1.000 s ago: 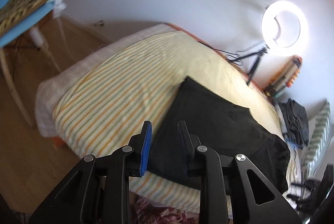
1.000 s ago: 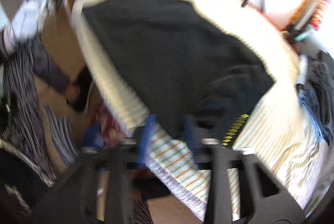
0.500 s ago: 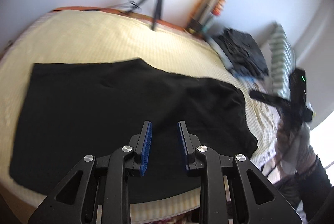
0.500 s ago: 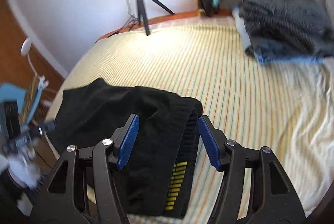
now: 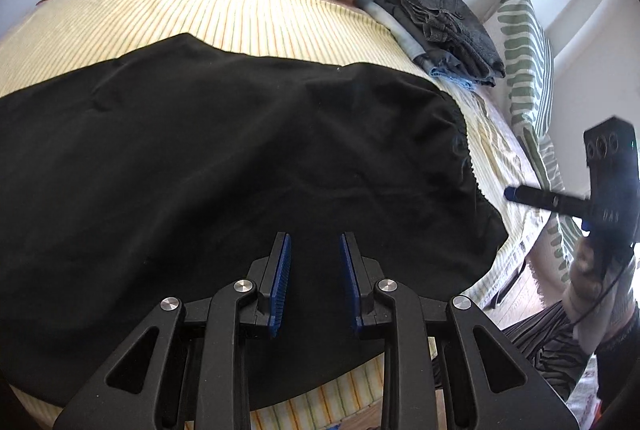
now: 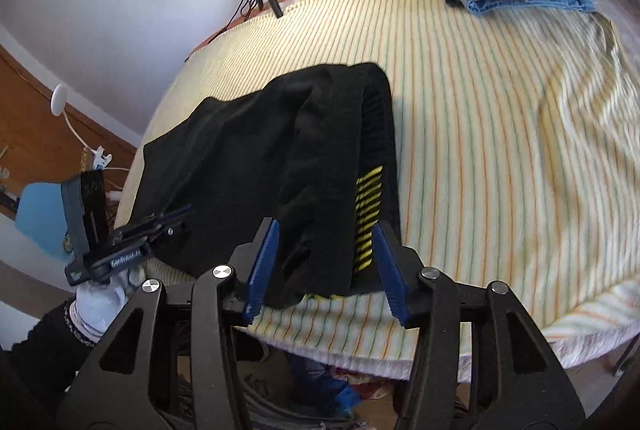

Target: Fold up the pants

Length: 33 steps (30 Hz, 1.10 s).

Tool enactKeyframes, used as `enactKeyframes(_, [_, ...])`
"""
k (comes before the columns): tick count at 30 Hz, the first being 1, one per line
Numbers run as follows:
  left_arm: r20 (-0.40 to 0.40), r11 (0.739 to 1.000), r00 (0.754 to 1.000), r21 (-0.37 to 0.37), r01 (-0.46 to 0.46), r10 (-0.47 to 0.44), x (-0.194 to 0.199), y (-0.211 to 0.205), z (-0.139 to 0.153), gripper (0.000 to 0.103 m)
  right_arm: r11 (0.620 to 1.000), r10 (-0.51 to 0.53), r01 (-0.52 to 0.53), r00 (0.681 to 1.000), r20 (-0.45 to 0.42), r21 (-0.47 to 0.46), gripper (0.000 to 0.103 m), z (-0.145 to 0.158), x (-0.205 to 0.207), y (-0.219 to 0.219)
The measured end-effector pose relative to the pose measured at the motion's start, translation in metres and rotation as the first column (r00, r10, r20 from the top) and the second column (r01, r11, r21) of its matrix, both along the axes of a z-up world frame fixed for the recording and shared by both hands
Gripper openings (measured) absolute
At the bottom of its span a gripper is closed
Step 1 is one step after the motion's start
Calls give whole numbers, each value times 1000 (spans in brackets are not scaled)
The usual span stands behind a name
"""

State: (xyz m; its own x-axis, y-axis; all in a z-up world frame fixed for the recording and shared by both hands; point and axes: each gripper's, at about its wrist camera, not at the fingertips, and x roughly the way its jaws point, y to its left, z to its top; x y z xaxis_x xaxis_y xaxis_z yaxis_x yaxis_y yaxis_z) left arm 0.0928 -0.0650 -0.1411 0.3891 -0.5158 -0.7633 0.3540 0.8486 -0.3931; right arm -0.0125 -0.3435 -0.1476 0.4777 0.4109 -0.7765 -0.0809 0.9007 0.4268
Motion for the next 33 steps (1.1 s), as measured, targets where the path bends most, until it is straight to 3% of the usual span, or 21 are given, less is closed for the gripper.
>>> enactKeyframes(4, [-3,1000,1000,-9,-17,17,1,3,0,23,999,3,-5,1000,-31,-50,52,-13,2,6])
enactKeyframes(10, [-14,999,999,-11,-33,33,2,12,-6,23,999,9,-11,997,-71,-30,52,-31,9,7])
enactKeyframes(11, [-13,999,999,-11,-33,33,2,12,-6,23,999,10,-12,998,-65,-35,47,-30,9,8])
enactKeyframes(12, [-10,999,999,-6,-31,31,2,11,-6,23,999,19,-21,998,-66,-30,26,-29,9,10])
enactKeyframes(14, [-5,1000,1000,1,-30,30,1,9,-5,23,999,34,-36,998,-51,-39,26,-24,5,16])
enactKeyframes(17, [-6,1000,1000,0,-29,29,2,9,-5,23,984,76,-76,997,-8,-158,25,-8,2,33])
enactKeyframes(19, [-7,1000,1000,-1,-29,29,2,9,-5,23,958,108,-99,994,17,-268,13,7,1,45])
enactKeyframes(22, [-7,1000,1000,-4,-23,23,2,9,-6,23,893,153,-122,987,38,-434,13,23,-3,55])
enactKeyframes(24, [-5,1000,1000,1,-12,12,1,6,-6,23,865,161,-138,987,7,-482,13,18,-3,54])
enactKeyframes(26, [2,1000,1000,13,-6,6,1,4,-6,23,865,160,-180,984,-82,-468,13,-3,1,51])
enactKeyframes(28, [2,1000,1000,24,0,0,1,2,-6,23,860,179,-216,976,-124,-462,22,-17,2,51])
enactKeyframes(30, [6,999,1000,35,10,-10,-1,2,-5,23,866,182,-214,977,-113,-452,23,-15,3,47])
enactKeyframes(33, [14,999,1000,45,17,-17,-4,2,-3,23,925,175,-172,984,-22,-340,32,11,7,30])
